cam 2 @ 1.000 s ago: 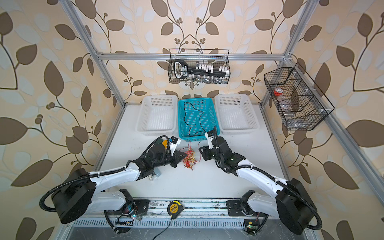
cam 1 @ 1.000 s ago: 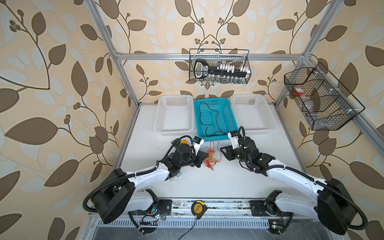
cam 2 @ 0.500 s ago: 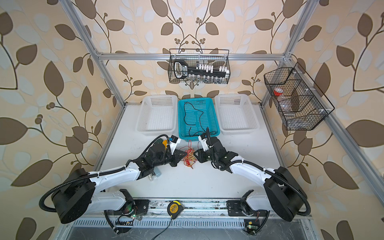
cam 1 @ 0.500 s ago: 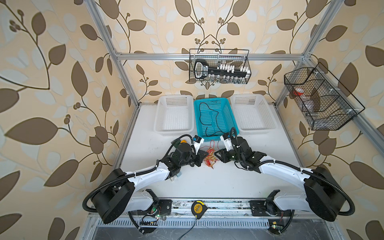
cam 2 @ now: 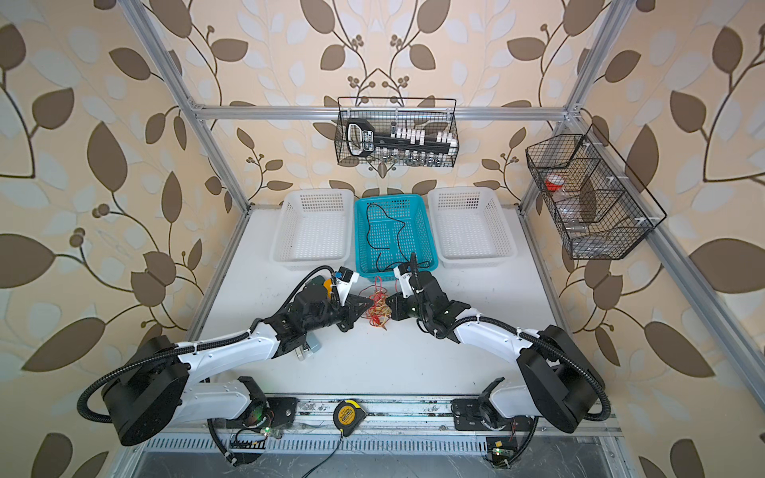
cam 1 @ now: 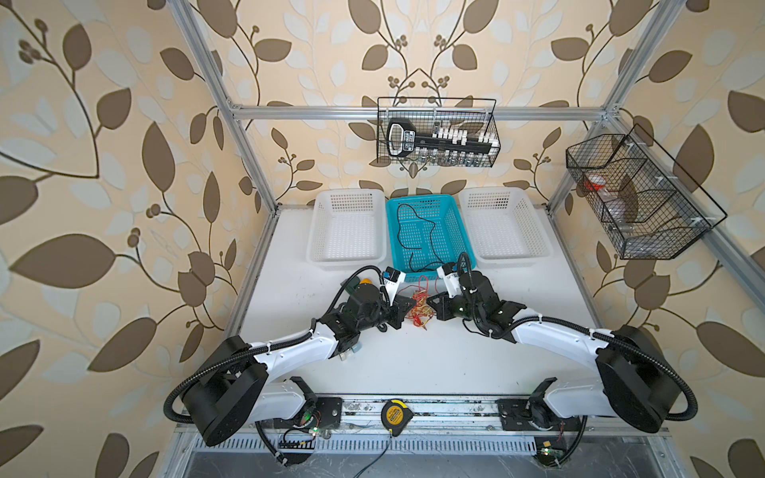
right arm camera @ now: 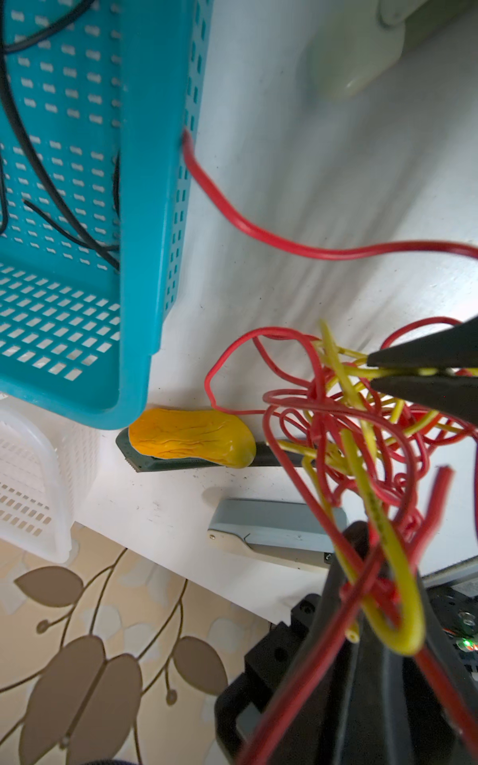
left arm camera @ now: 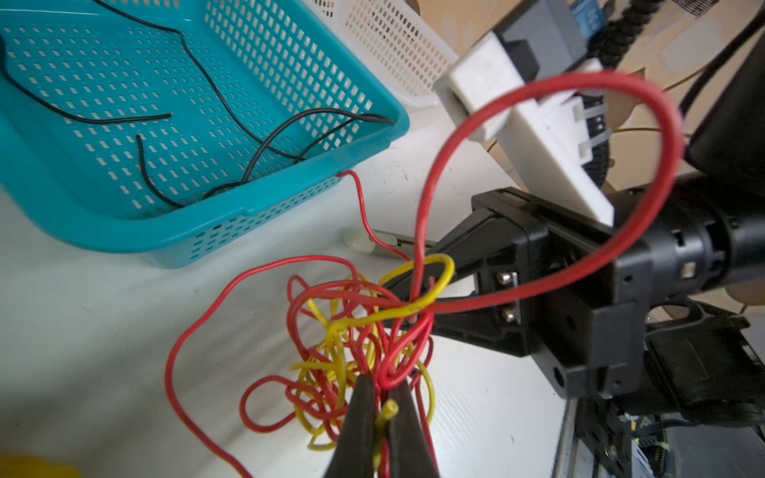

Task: Untangle the cables

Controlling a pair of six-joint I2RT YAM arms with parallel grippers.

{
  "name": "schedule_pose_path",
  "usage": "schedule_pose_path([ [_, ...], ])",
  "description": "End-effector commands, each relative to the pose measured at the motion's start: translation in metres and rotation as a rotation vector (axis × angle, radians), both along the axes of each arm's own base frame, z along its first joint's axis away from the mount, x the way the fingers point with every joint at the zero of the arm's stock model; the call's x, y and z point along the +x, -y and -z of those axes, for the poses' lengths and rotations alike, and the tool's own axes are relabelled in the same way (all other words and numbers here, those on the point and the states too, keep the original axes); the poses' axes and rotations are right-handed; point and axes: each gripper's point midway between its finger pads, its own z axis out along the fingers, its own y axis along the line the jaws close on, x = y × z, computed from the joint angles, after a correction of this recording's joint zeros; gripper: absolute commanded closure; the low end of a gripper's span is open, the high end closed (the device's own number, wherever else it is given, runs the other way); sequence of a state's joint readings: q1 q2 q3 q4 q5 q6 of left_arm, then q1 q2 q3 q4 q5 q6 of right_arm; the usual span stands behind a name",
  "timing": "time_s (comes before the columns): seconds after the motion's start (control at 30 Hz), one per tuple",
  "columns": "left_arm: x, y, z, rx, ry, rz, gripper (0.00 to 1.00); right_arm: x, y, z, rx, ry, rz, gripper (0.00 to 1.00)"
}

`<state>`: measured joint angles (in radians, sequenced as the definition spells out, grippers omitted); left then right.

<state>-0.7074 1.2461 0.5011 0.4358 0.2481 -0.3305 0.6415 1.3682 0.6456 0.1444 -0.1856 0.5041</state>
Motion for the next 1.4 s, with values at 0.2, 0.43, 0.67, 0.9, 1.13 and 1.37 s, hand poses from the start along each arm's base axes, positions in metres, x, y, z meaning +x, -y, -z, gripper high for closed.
schedule_pose_path([
  [0.2, 0.022, -0.053, 0.017, 0.107, -0.053, -0.328, 1.00, 0.009, 0.074, 0.024, -0.170, -0.026, 0.199, 1.00],
  [0.43, 0.019, -0.060, 0.028, 0.141, -0.089, -0.348, 1.00, 0.006, 0.121, 0.020, -0.205, -0.007, 0.303, 1.00],
  [0.67, 0.018, -0.072, 0.038, 0.200, -0.118, -0.397, 1.00, 0.005, 0.174, 0.015, -0.223, -0.008, 0.447, 1.00],
  [0.9, 0.020, -0.063, 0.039, 0.198, -0.126, -0.364, 1.00, 0.003, 0.171, -0.014, -0.245, 0.094, 0.426, 1.00],
  [1.13, 0.024, -0.068, 0.048, 0.234, -0.154, -0.398, 1.00, -0.002, 0.237, -0.019, -0.358, 0.070, 0.642, 1.00],
  [1.37, 0.025, -0.073, 0.051, 0.243, -0.162, -0.409, 1.00, -0.009, 0.269, -0.036, -0.398, 0.098, 0.784, 1.00],
])
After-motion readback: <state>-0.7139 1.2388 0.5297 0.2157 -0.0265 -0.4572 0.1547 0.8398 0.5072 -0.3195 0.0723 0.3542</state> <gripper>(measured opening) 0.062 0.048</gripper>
